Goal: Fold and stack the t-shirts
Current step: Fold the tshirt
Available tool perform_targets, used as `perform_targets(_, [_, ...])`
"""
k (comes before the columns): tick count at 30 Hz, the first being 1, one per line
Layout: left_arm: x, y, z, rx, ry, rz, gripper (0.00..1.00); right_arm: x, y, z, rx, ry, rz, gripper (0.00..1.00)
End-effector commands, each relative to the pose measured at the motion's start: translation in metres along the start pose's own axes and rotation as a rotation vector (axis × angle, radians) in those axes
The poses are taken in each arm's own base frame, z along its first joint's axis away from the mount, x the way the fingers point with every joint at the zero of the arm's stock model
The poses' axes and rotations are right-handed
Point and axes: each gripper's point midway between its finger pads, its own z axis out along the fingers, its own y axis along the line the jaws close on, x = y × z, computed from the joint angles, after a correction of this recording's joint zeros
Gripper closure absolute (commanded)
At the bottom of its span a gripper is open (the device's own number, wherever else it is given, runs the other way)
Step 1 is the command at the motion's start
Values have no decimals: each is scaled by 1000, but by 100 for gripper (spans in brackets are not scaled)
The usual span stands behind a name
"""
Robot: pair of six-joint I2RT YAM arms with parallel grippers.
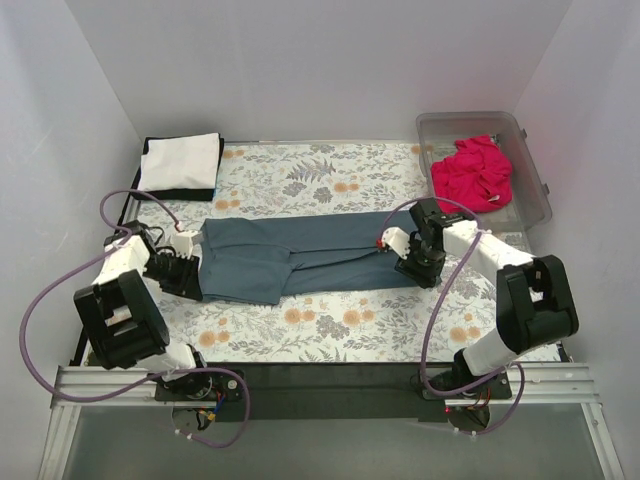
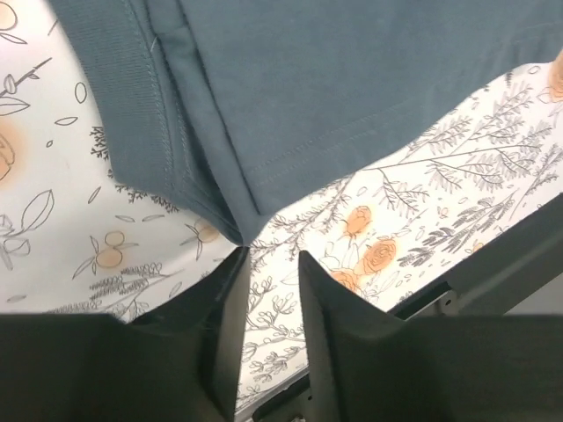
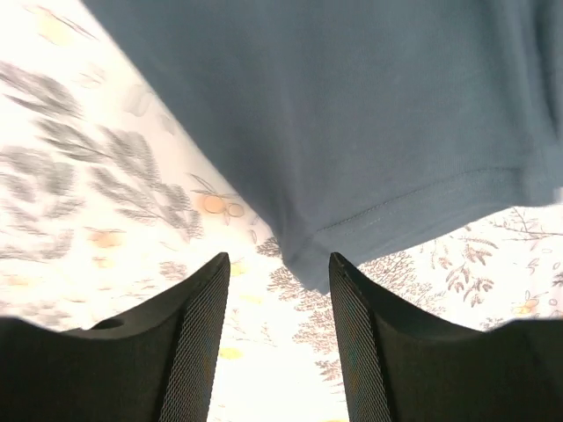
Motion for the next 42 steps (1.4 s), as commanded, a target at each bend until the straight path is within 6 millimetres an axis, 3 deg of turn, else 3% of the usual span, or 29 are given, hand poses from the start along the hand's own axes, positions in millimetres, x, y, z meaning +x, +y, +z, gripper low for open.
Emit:
perform_targets(1, [-4,-19,-21,9,-57,38,70,-55,16,-57,-75,-241,120,44])
perform_targets(2, [-8,-21,-25,3,-73,23,67,-82,20,-77,-108,-354,130,43])
perform_targets(4, [-19,-28,-32,35,-103,2,66,-109,28,-94,-161,-456,221,42])
perform_targets(5, [-22,-31,-34,50,-112,-10,65,-133,33,-104,-199,-543,217,37])
perform_targets(7, [-33,-36,-39,81,-139,-51,61,-156,40,-110,-251,-609,282,30])
perform_targets(8, [-34,-37,-39,88,-143,-62,61,-178,43,-113,-275,-677,261,30])
perform_targets(10, [-36,-40,-37,114,-145,-106,60,-204,51,-113,-329,-743,305,31])
perform_targets(13, [-35,-44,-32,150,-133,-169,61,-241,85,-96,-424,-748,307,33])
perform_targets(16, [-35,-40,-27,141,-133,-200,61,-266,104,-86,-457,-732,329,33])
perform_targets(19, [-37,-40,-26,156,-134,-224,62,-290,150,-66,-565,-694,357,34])
perform_targets(22, [-41,-41,-27,161,-144,-244,62,-295,188,-38,-628,-649,410,34])
perform_targets(24, [-44,-42,-30,158,-153,-248,62,-295,197,-30,-627,-662,442,35])
perform_targets(29, [-46,-44,-34,149,-171,-243,62,-299,205,-1,-601,-615,535,37])
perform_targets(32, [-44,-43,-32,141,-168,-242,62,-302,212,10,-638,-582,554,44])
perform_targets(42, [-34,-40,-26,119,-146,-238,62,-313,226,26,-695,-545,603,46])
